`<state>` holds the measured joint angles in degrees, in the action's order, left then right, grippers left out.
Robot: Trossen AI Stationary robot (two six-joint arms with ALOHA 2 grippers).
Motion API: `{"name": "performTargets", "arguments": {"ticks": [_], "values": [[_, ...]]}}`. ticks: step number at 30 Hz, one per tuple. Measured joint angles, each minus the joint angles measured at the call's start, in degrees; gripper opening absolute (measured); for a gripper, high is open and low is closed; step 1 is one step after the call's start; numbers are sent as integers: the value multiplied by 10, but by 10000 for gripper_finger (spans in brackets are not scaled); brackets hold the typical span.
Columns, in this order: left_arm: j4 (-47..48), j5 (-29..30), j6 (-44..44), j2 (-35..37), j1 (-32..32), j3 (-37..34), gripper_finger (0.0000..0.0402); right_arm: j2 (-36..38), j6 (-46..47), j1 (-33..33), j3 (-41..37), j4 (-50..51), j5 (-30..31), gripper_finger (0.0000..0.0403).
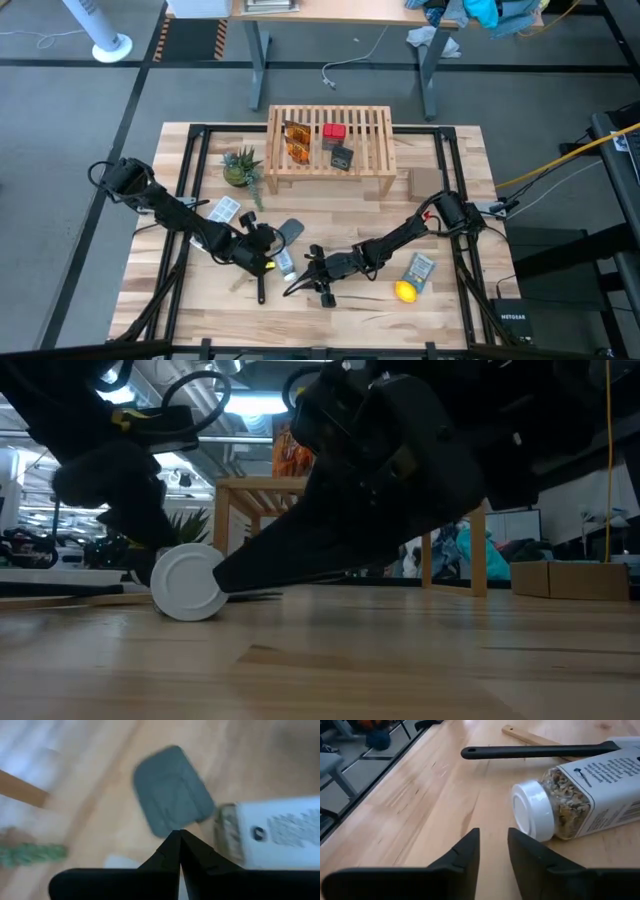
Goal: Shelf spices
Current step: Put the white seasoning bottle on the shelf
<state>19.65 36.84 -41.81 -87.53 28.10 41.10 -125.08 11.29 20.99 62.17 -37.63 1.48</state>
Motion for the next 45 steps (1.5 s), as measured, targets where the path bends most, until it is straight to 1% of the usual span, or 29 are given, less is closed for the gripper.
{"name": "performTargets", "arguments": {"ticks": [3,6,12,15,18,23,27,33,37,45], "values": [[-7,-22,-12,0,7,0,0,0,0,0,0,-10,0,86],[-25,-22,-12,0,16,0,0,0,0,0,0,-20,1,71],[-43,-31,-16,0,32,0,0,-1,0,0,0,-19,30,53],[-54,-37,-19,0,39,0,0,-1,0,1,0,-23,29,44],[-54,-39,-39,0,45,0,0,-1,0,2,2,-28,28,35],[-55,-43,-58,-3,49,0,0,-1,-12,2,21,-30,26,19],[-67,-48,-61,-19,49,0,0,-1,-27,1,34,-29,19,8],[-96,-67,-59,-47,49,0,0,-1,-28,2,37,-26,10,8],[-98,-70,-59,-49,49,0,0,-1,-28,2,37,-20,11,13],[-103,-79,-67,-49,49,-1,0,-1,-43,2,38,-30,15,8]]}}
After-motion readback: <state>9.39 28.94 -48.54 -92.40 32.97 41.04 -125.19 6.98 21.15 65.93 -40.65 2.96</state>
